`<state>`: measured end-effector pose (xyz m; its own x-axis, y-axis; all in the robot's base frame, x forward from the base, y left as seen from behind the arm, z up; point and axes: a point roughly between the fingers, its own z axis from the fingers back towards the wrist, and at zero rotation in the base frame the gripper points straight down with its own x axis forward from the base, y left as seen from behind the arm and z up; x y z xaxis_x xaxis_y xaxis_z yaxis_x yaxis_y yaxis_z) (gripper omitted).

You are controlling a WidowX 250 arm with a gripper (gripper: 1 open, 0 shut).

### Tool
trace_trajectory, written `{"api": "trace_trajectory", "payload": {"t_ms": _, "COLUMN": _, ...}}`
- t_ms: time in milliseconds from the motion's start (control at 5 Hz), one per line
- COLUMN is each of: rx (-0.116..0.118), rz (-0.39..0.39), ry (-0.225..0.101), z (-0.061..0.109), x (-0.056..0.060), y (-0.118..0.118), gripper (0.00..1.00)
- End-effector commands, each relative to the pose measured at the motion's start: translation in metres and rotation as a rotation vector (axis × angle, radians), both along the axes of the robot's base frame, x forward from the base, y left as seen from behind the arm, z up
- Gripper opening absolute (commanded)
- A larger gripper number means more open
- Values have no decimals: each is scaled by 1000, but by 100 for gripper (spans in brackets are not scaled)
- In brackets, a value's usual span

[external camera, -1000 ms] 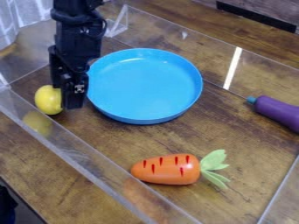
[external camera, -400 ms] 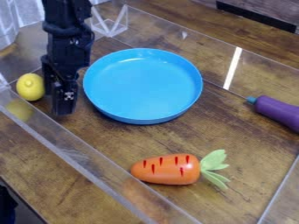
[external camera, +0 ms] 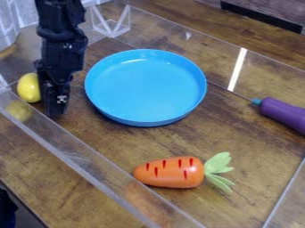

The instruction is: Put the lemon on the blue tray

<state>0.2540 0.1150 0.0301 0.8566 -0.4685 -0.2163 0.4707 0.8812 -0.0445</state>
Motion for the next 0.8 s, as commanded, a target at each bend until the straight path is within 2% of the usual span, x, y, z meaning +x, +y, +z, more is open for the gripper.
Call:
{"api": "trace_trajectory", "payload": {"t_ms": 0, "rx": 27, "rz": -3, "ry": -46, "z": 12, "x": 10, "y": 7, "gripper": 0}}
{"api": "trace_trajectory", "payload": {"t_ms": 400, "rx": 27, "rz": -18, "ry": -32, "z": 20, "x": 12, "y": 1, "gripper": 0}}
{"api": "trace_trajectory", "payload": {"t_ms": 600, "rx": 29, "rz": -27, "ry": -24, "z": 30, "x": 16, "y": -4, "gripper": 0}}
